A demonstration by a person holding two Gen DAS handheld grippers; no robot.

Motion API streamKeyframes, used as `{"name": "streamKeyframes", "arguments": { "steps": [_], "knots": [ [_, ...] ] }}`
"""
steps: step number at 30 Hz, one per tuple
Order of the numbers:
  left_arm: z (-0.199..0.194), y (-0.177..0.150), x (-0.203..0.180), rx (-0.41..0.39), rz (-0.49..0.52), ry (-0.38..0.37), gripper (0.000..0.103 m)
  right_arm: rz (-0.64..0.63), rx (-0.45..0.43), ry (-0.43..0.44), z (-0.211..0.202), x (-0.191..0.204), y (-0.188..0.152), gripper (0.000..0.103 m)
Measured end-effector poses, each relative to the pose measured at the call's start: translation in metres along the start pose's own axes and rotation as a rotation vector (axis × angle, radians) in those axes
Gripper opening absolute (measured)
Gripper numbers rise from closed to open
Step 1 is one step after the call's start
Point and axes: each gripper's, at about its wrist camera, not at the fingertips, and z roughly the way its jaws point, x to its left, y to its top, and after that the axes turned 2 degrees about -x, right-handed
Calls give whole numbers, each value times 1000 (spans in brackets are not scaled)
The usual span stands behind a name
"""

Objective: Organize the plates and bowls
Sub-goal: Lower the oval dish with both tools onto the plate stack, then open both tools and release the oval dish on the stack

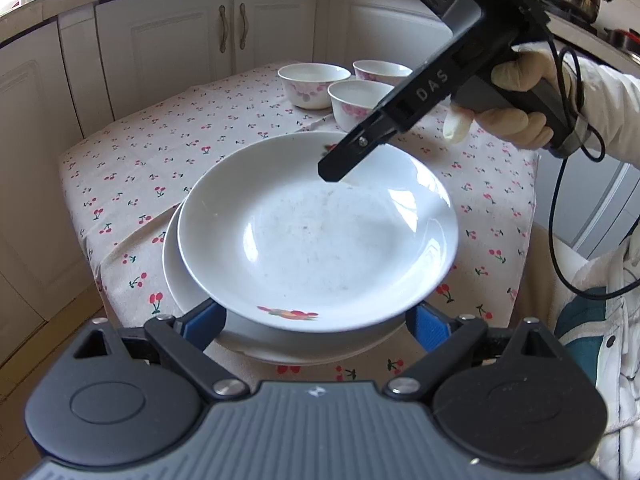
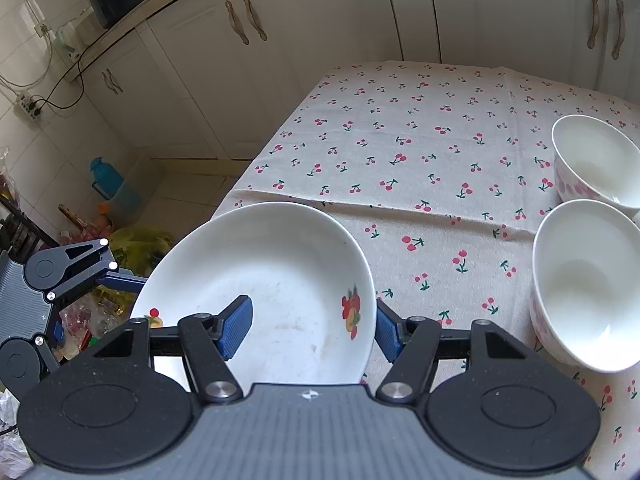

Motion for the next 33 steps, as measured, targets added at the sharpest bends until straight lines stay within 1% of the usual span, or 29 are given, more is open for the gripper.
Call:
{"name": "streamKeyframes", "arguments": {
  "steps": [8,11,13,16,20,22,26,28,31,33],
  "knots": [
    [0,5,-1,43,7,15,96,36,-19,25,-11,-4,-7,70],
    [1,6,-5,60,44,28,97,44,-26,44,-15,-6,-9,70],
    [1,6,-8,61,62,40,97,46,-25,52,-17,-5,-10,70],
    [0,7,-7,54,42,44,98,30,-27,35,-16,-2,-12,70],
    [-2,6,-10,57,45,65,98,37,-24,50,-14,-3,-15,71],
    [-4,4,-9,46,30,70,98,36,-25,51,-13,-3,-17,71],
    [-10,5,-5,-1,-23,88,99,4,-32,45,-15,0,-21,71],
    [-15,8,-3,-28,-47,97,99,-12,-52,51,-21,1,-24,72],
    [-25,17,-7,-82,-76,129,99,-52,-102,21,-39,2,-30,80],
    [-30,27,-16,-119,-80,178,100,-80,-146,-13,-53,-1,-37,89]
  ]
}}
